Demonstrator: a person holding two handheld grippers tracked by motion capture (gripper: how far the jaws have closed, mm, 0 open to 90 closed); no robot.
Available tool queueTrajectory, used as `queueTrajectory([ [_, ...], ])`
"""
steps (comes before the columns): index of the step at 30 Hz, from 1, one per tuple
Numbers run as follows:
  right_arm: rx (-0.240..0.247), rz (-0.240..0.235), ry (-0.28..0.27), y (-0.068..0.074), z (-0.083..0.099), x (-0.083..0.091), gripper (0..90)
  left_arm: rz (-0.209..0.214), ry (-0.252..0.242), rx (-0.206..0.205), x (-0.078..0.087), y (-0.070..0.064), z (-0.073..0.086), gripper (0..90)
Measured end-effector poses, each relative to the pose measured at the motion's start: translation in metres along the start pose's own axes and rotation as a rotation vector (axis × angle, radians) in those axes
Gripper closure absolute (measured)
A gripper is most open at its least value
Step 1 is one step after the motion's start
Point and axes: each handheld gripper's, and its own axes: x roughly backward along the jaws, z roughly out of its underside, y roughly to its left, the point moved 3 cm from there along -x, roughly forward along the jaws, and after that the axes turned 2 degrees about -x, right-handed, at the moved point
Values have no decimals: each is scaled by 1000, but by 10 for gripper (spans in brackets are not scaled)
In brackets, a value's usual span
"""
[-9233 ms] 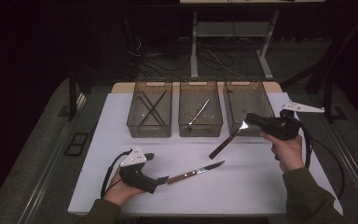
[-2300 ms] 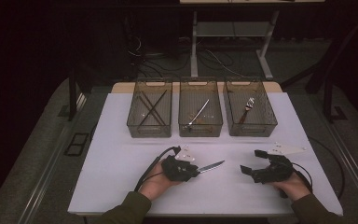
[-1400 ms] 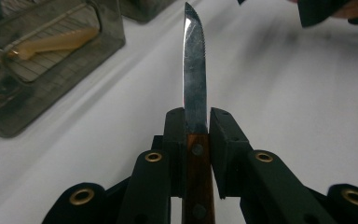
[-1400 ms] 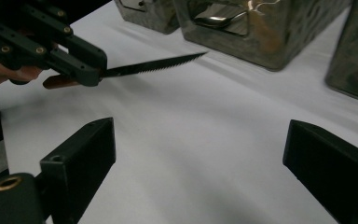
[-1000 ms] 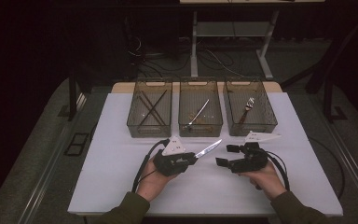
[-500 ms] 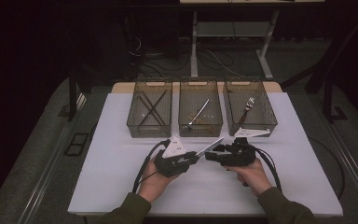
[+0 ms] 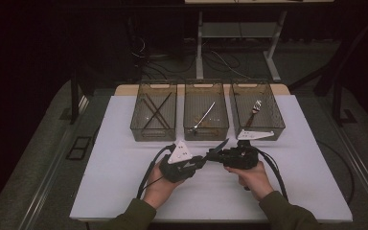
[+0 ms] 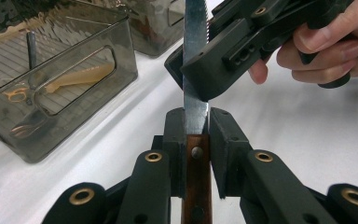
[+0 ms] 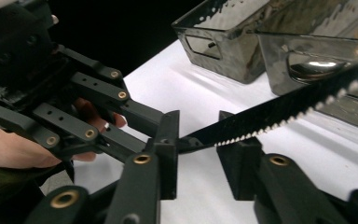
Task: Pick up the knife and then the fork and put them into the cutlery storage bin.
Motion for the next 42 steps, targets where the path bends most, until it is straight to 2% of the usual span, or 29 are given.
queueTrajectory([
  [11, 26, -28, -29, 9, -6, 1, 825, 14, -14, 7, -1, 0, 0, 772],
  [17, 36, -40, -29, 14, -8, 2, 887, 25, -42, 7, -1, 0, 0, 760],
  [20, 52, -43, -34, 16, -9, 4, 892, 43, -57, 20, 1, 2, 0, 744],
  [23, 59, -43, -57, 17, -13, 10, 892, 48, -68, 23, 4, 3, 1, 681],
  [28, 80, -11, -90, 13, -20, 26, 892, 64, -89, 29, 12, 7, 4, 597],
  [31, 90, 11, -105, 10, -25, 36, 892, 64, -80, 20, 18, 11, 10, 547],
  [34, 96, 29, -118, 7, -29, 45, 892, 73, -89, 33, 25, 14, 16, 500],
  [39, 123, 88, -96, 3, -33, 57, 892, 94, -85, 43, 36, 20, 27, 410],
  [42, 156, 137, -74, -1, -37, 64, 892, 87, -75, 60, 41, 23, 35, 363],
])
